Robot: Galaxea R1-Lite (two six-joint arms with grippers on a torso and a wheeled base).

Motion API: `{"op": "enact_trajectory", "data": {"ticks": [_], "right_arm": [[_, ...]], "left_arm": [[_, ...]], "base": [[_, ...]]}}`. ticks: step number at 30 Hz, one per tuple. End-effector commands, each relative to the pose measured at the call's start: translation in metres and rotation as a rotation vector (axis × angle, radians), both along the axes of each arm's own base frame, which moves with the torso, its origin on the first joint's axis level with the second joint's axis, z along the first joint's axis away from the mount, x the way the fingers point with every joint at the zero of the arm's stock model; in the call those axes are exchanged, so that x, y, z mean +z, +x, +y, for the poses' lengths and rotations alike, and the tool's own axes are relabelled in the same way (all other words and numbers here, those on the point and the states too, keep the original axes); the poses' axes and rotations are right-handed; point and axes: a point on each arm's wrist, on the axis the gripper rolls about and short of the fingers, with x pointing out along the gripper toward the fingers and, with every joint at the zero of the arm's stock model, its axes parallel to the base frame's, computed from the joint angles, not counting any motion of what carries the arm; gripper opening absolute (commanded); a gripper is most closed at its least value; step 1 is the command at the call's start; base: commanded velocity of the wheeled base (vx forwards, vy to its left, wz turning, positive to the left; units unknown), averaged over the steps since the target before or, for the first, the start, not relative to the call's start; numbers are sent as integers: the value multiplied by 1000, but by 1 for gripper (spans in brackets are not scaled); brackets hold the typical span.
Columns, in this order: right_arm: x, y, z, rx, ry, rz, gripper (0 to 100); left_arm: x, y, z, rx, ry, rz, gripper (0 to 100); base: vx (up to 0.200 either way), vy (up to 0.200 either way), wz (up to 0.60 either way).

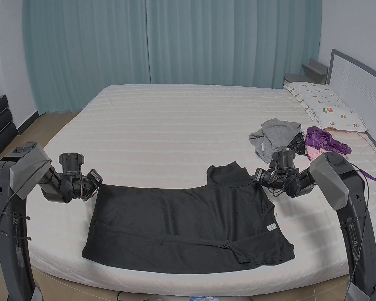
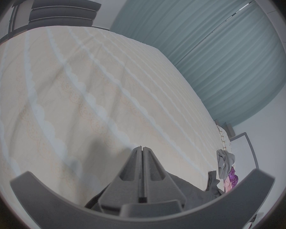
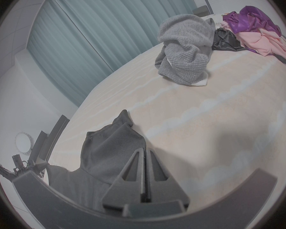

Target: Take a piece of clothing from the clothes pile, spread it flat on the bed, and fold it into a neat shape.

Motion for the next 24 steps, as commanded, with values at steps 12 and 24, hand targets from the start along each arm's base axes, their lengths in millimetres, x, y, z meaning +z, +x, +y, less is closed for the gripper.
{"op": "enact_trajectory", "data": {"ticks": [12, 24], "right_arm": [[43, -16, -10, -37, 60, -37, 0], [44, -30, -13, -49, 66, -117, 0]], "left_arm": [[19, -3, 10, 28, 8, -42, 0], [32, -8, 17, 40, 5, -62, 0]], "base": [[0, 0, 0], [0, 0, 0]]}}
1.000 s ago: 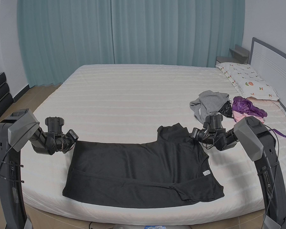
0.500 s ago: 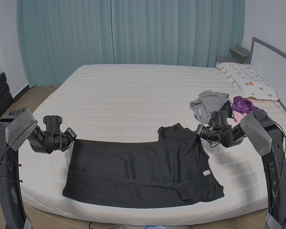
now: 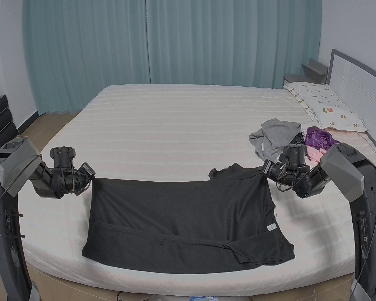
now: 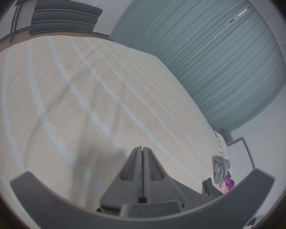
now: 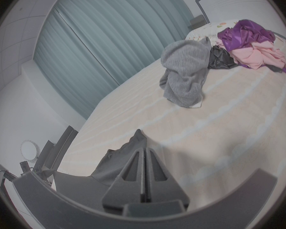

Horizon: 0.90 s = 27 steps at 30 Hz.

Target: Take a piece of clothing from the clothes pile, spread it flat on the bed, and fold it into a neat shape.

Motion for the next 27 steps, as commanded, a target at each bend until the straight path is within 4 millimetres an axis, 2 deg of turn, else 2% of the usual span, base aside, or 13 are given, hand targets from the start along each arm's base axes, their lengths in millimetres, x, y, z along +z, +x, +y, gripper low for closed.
{"op": "enact_trajectory", "data": {"ticks": [1, 6, 18, 27], "right_arm": [[7, -5, 2, 1, -1, -23, 0], [17, -4, 2, -22, 17, -54, 0], [4, -16, 4, -26, -7, 4, 0], [17, -37, -2, -28, 4, 41, 0]], "left_arm": [[7, -1, 2, 7, 2, -14, 0], [11, -1, 3, 11, 2, -23, 0], [7, -1, 2, 7, 5, -15, 0], [11, -19, -2, -5, 3, 16, 0]], "base": [[0, 0, 0], [0, 0, 0], [0, 0, 0], [0, 0, 0]]}}
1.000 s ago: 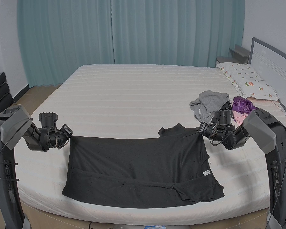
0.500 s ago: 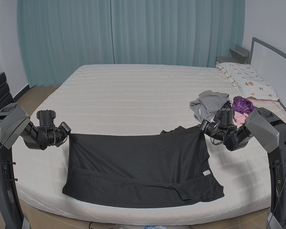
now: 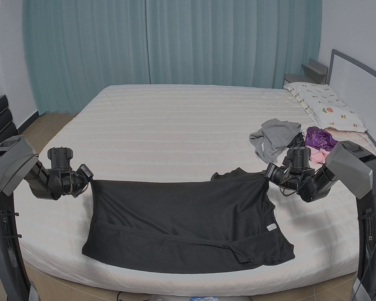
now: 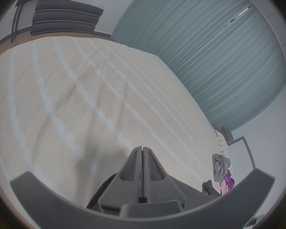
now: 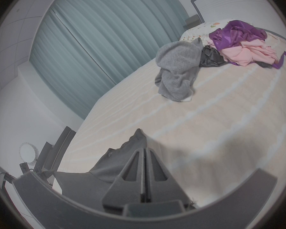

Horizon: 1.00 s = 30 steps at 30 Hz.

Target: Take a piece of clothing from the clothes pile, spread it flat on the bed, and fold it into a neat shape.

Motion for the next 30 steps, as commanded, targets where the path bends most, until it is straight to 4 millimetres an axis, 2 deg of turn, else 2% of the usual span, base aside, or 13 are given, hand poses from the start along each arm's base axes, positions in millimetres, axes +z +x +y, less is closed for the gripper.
{"op": "enact_trajectory", "data": {"ticks": [1, 4, 8, 20, 25, 28, 30], "right_arm": [[11, -12, -1, 1, 6, 12, 0], [13, -18, 0, 3, 6, 17, 0], [7, -30, -3, 3, 6, 28, 0], [-12, -51, -2, 19, -7, 123, 0], [-3, -61, -3, 23, -1, 106, 0], [8, -74, -10, 44, 26, 80, 0], [7, -84, -14, 50, 29, 99, 0]], "left_arm": [[8, -5, -2, -3, 0, -13, 0], [13, -7, -2, -1, 0, -39, 0], [2, -17, -11, -22, 5, -3, 0], [-11, -31, -12, -54, 45, 48, 0], [-3, -38, -10, -48, 38, 42, 0], [4, -45, -6, -39, 39, 37, 0], [5, -51, -7, -40, 40, 47, 0]], "base": [[0, 0, 0], [0, 0, 0], [0, 0, 0], [0, 0, 0], [0, 0, 0], [0, 0, 0], [0, 0, 0]]}}
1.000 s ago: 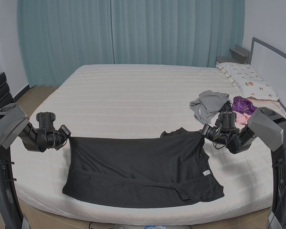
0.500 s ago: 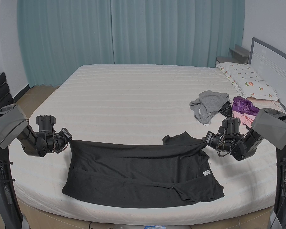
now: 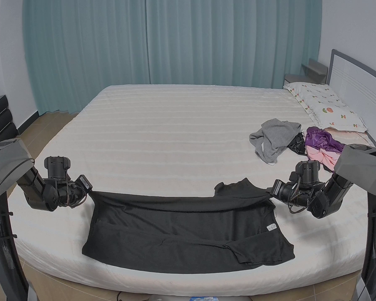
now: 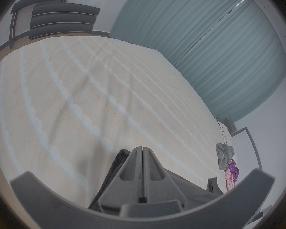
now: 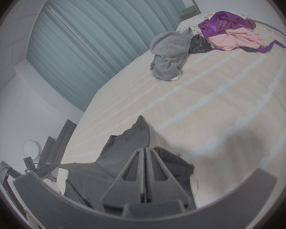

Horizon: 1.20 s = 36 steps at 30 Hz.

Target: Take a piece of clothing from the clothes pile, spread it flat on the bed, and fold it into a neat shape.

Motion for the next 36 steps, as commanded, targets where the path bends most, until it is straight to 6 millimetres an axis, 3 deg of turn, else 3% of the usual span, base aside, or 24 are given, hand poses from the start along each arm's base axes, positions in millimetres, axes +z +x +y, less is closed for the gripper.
{"op": "enact_trajectory", "data": {"ticks": [1, 9, 11, 20, 23, 27, 28, 29, 30, 36], "right_arm": [[6, -30, -11, 15, 16, 17, 0], [-19, -63, -16, 26, 4, 33, 0], [-28, -74, -17, 49, -20, 58, 0], [-24, -96, -21, 61, -39, 5, 0], [-40, -107, -20, 83, -63, 63, 0], [-42, -113, -19, 108, -91, 60, 0], [-42, -113, -19, 108, -91, 60, 100], [-42, -114, -19, 110, -92, 68, 100], [-42, -113, -19, 110, -91, 63, 100], [-20, -100, -22, 84, -32, -27, 100]], "left_arm": [[7, -18, 2, 1, 1, 13, 0], [-10, -47, -3, -46, 29, 28, 0], [-22, -58, -5, -68, 51, 37, 0], [-27, -78, -3, -59, 52, 34, 0], [-34, -86, -4, -64, 49, 70, 0], [-43, -88, -5, -65, 44, 105, 0], [-43, -88, -5, -65, 44, 105, 0], [-45, -90, -5, -64, 41, 117, 0], [-46, -91, -6, -66, 40, 122, 100], [-37, -86, -5, -61, 42, 85, 100]], "base": [[0, 0, 0], [0, 0, 0], [0, 0, 0], [0, 0, 0], [0, 0, 0], [0, 0, 0], [0, 0, 0], [0, 0, 0], [0, 0, 0], [0, 0, 0]]}}
